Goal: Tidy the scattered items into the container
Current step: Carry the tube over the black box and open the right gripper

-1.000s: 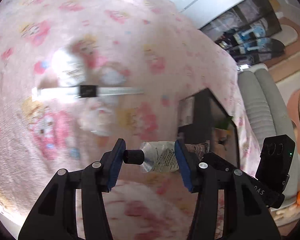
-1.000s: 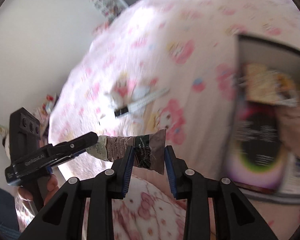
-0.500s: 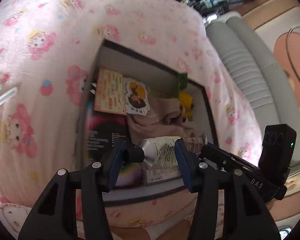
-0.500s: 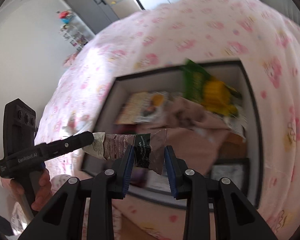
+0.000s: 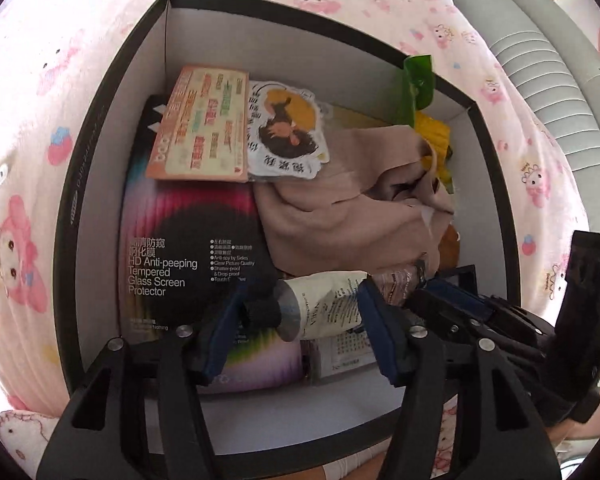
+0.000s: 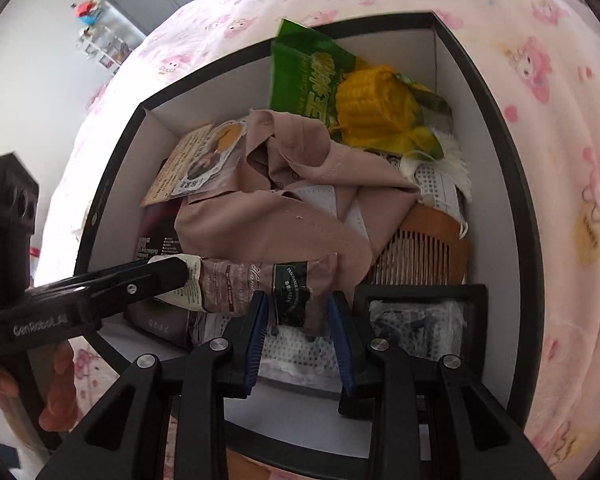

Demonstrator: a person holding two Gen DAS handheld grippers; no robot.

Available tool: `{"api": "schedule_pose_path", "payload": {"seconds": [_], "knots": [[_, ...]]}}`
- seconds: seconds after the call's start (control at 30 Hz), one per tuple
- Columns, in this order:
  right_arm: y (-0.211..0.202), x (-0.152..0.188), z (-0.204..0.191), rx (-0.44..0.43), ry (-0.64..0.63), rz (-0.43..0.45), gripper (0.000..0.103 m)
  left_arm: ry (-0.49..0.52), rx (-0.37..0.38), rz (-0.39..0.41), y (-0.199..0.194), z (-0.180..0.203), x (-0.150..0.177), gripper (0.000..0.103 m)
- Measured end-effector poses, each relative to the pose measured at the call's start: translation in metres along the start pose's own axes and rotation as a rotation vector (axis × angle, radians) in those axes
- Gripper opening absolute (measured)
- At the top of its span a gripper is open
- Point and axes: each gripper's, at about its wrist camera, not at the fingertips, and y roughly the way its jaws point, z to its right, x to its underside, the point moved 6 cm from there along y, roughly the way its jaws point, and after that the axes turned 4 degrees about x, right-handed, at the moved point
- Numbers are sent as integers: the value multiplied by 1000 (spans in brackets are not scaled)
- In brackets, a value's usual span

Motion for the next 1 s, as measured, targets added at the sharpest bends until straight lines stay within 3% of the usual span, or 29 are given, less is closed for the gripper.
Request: {"api": "schedule_pose_path", "payload": {"seconds": [0.1,0.2,0.27,0.37,0.47,0.6,0.83,1.0], "knots": [[-11,-4,-1,14,-12,57,28,39,-46,86,-18,3,-3,57],[-25,-12,0,30,-21,153,28,17,-9,155,-32,8,-6,52],[-25,-18,-2,28,-30,181,28,13,3,149,-27,11,-6,48],[-14,-23,-6,6,-41,159,28,12,-22,97,-8,12,-6,40],[-2,-17,-17,26,-73,99,28,22,-74,67,0,6,1,39],[12,-6,-21,43,-71,5,28,27,-83,36,-5,-1,15,39],[4,0,-28,56,-95,6,28,55,-54,-2,-21,-10,40,39],[-1,0,-32,97,-108,30,28,51,-36,33,-36,-19,43,40]]}}
